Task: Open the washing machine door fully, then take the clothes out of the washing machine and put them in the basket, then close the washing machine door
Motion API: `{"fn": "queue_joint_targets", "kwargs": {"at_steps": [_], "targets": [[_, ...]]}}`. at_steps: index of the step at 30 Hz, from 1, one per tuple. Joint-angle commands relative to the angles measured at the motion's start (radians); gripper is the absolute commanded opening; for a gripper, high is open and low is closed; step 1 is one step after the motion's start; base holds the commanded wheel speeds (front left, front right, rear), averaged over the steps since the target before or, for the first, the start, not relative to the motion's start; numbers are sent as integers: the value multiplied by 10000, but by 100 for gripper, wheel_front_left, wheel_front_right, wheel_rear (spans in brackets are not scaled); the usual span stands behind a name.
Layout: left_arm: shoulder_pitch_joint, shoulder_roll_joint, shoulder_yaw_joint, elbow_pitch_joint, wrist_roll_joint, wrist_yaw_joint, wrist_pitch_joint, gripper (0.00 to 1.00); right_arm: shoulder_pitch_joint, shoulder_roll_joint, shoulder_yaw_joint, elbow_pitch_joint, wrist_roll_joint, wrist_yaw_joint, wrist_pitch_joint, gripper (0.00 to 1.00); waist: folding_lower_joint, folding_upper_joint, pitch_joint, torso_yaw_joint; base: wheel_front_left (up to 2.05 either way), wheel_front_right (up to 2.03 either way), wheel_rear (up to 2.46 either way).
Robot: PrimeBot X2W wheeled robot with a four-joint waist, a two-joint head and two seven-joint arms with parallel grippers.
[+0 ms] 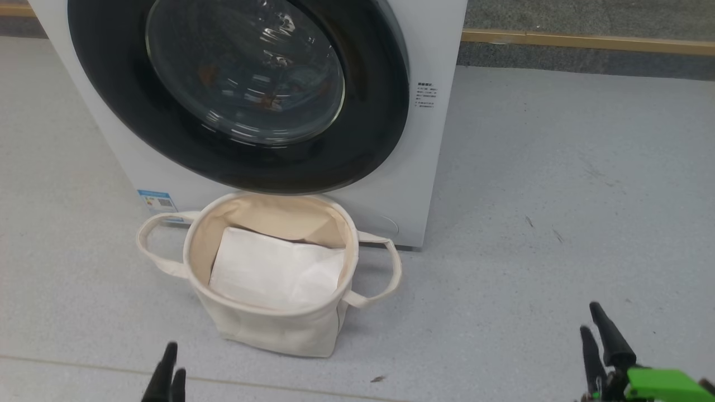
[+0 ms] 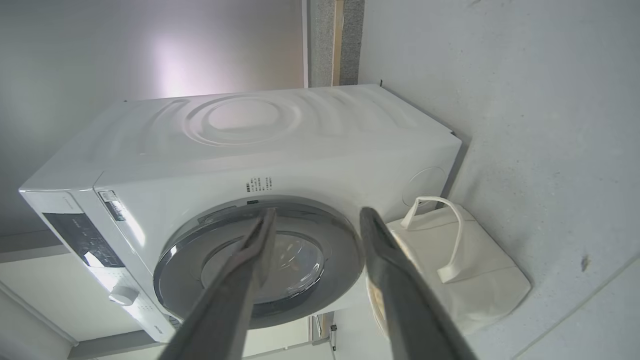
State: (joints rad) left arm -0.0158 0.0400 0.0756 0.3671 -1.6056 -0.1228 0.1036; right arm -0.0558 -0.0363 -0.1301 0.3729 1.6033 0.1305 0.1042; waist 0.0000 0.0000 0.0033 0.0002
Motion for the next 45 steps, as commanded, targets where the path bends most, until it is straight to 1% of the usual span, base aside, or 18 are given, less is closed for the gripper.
{"fn": "queue_joint_targets", "kwargs": {"at_steps": [1,6,11,21,30,35,39,45], "targets": [[-244,23,40,-265,46,1,-73,100,-244,-20,66,-258,4,2,-77,100,2,0,5,7,0,0,0],[-319,26,91,-295,117,6,-190,100,-338,-24,162,-272,8,2,-195,100,23,0,-18,18,0,0,0],[-397,29,154,-350,209,22,-336,100,-444,-29,275,-293,-19,2,-341,100,1,0,-1,28,0,0,0],[-566,63,262,-513,488,56,-626,100,-687,-38,454,-367,-299,2,-634,100,0,0,6,52,0,0,0],[-730,254,200,-739,1052,109,-893,100,-934,-48,635,-493,-935,2,-926,100,0,0,0,82,0,0,0],[-805,480,50,-864,1650,168,-1038,100,-1075,-53,733,-586,-1611,2,-1073,100,0,0,-1,87,0,0,0],[-875,692,-121,-931,2361,264,-1168,100,-1195,-57,877,-662,-2637,2,-1190,100,0,0,7,87,0,0,0],[-999,1013,-520,-958,3710,480,-1357,100,-1359,-63,1198,-763,-4195,2,-1366,100,0,0,1,99,0,0,0]]}}
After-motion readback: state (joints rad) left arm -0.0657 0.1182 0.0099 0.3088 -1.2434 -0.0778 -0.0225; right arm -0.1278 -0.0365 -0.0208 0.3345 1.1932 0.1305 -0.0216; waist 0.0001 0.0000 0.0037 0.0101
